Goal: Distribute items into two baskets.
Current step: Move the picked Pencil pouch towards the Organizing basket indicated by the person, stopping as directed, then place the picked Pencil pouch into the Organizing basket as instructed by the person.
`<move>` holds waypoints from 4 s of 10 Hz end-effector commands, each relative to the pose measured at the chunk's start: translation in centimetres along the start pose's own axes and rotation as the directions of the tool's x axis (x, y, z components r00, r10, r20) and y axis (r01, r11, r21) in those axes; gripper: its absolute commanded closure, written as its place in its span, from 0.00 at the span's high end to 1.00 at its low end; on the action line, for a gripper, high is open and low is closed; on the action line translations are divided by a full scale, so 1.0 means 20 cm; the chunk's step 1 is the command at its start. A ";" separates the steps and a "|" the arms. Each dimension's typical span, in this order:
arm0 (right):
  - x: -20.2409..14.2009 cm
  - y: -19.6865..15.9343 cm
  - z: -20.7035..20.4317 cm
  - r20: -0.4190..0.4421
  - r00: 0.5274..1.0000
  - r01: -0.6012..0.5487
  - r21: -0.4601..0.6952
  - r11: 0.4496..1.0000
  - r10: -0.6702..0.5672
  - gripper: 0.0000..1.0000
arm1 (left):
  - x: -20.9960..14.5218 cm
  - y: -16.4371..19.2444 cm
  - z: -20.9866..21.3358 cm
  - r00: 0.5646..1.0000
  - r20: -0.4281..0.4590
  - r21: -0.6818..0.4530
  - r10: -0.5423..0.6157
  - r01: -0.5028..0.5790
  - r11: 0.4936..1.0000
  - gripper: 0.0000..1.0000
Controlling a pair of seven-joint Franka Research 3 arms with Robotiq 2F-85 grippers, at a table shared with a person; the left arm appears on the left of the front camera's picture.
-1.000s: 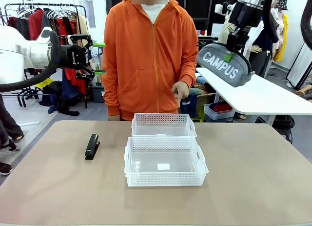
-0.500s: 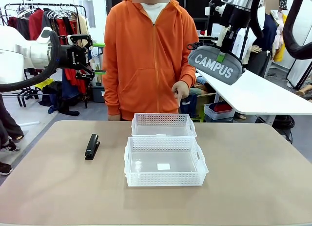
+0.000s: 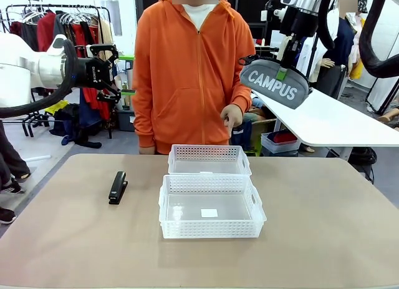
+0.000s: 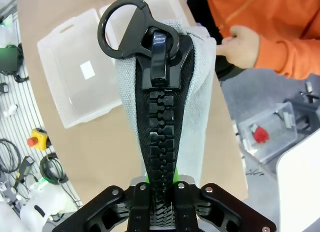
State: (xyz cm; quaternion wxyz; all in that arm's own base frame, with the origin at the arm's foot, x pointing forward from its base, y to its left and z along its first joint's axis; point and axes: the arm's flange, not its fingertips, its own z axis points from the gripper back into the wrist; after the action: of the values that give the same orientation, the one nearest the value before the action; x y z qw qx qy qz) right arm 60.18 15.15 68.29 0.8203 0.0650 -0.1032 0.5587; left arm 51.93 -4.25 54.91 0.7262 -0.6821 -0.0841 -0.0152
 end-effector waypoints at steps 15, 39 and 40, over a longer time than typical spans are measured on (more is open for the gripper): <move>0.73 0.05 -0.45 -0.174 0.846 -0.499 0.077 0.863 0.505 0.00 | 0.00 -0.01 0.01 1.000 0.002 -0.002 -0.002 0.002 1.000 1.00; 0.63 0.14 -0.53 -0.154 0.864 -0.474 0.071 0.877 0.480 0.00 | 0.00 -0.01 0.01 1.000 0.002 -0.002 -0.002 0.002 1.000 1.00; 0.63 0.14 -0.53 -0.154 0.864 -0.474 0.071 0.877 0.480 0.00 | 0.00 -0.01 0.01 1.000 0.002 -0.002 -0.002 0.002 1.000 1.00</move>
State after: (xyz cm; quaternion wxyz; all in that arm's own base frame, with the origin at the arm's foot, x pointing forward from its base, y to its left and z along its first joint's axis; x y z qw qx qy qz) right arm 63.21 29.91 60.78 0.6615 0.0051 -0.0344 0.7492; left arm 51.93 -4.26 54.92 0.7262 -0.6821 -0.0841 -0.0152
